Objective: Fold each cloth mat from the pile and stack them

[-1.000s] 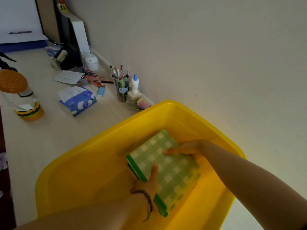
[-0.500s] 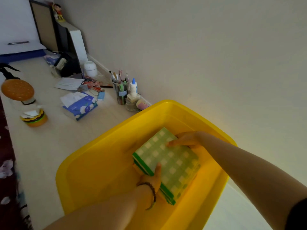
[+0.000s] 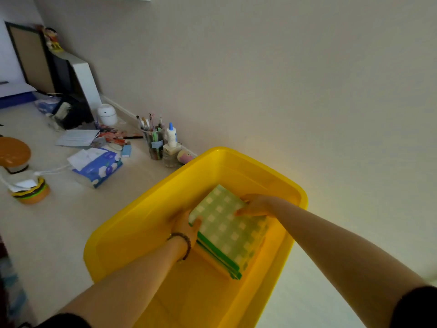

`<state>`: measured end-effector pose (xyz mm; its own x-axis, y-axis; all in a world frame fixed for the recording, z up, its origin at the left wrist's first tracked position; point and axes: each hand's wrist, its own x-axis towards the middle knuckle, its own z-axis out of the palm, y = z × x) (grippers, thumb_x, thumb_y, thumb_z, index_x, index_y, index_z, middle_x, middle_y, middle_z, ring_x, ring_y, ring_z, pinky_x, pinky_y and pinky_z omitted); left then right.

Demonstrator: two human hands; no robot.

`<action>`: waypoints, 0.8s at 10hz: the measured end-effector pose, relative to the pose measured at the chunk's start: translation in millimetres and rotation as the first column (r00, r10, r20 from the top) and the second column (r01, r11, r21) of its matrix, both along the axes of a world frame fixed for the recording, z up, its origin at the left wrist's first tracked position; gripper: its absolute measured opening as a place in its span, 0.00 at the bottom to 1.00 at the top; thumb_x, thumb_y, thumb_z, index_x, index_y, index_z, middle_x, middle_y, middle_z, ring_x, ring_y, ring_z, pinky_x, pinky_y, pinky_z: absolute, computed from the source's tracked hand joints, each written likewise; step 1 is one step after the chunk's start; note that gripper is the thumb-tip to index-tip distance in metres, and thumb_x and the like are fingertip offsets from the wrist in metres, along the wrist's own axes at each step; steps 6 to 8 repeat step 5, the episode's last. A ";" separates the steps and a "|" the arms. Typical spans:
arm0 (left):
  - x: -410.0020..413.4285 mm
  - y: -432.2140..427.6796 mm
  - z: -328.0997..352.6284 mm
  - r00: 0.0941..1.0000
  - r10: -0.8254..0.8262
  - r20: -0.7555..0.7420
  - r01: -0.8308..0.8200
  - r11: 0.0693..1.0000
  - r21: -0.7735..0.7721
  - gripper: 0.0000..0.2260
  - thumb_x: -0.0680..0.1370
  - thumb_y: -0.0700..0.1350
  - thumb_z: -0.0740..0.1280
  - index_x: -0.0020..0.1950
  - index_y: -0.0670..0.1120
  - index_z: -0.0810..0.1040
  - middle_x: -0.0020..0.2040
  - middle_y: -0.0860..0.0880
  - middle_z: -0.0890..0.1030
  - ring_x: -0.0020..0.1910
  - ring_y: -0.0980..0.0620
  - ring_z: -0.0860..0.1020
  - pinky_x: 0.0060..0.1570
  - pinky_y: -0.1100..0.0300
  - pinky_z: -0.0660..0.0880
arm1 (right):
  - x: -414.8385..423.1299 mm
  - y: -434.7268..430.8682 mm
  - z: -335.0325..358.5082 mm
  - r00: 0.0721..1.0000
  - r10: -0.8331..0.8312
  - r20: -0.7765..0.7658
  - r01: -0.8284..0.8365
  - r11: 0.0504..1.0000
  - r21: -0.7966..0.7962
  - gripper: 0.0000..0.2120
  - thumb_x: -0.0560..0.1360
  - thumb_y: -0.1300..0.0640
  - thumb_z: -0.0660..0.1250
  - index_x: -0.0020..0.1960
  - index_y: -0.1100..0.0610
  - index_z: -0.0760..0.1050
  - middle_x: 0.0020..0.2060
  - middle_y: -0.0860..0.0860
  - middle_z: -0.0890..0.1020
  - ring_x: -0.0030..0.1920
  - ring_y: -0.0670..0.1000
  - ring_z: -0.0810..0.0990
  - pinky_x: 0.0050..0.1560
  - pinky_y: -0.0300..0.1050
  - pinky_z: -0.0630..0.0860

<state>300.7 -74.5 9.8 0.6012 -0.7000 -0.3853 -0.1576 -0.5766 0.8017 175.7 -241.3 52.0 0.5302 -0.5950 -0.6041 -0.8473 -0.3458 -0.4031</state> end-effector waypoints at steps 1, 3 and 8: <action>-2.6 2.3 4.8 0.995 -0.086 0.047 0.085 0.996 0.017 0.19 0.81 0.47 0.59 0.71 0.44 0.66 0.68 0.44 0.71 0.66 0.45 0.70 0.62 0.53 0.68 | -4.0 3.2 4.3 1.000 -0.014 -0.003 0.014 0.998 -0.061 0.30 0.75 0.47 0.67 0.73 0.56 0.64 0.70 0.55 0.68 0.69 0.56 0.68 0.67 0.51 0.68; 8.4 1.8 29.1 0.957 -0.193 0.218 0.172 0.979 0.110 0.29 0.80 0.54 0.59 0.76 0.41 0.56 0.76 0.43 0.59 0.74 0.45 0.60 0.70 0.51 0.61 | -14.4 47.4 89.1 0.872 -0.005 0.489 0.152 0.953 -0.262 0.26 0.76 0.54 0.66 0.72 0.57 0.64 0.70 0.54 0.68 0.70 0.54 0.67 0.66 0.42 0.65; 3.5 16.2 70.4 0.750 -0.391 0.533 0.342 0.920 0.194 0.30 0.79 0.60 0.53 0.77 0.50 0.49 0.77 0.48 0.54 0.74 0.46 0.58 0.67 0.49 0.66 | -78.7 192.3 306.3 0.062 0.250 0.966 0.257 0.931 -0.257 0.23 0.76 0.48 0.65 0.67 0.54 0.66 0.63 0.47 0.75 0.65 0.46 0.74 0.64 0.42 0.72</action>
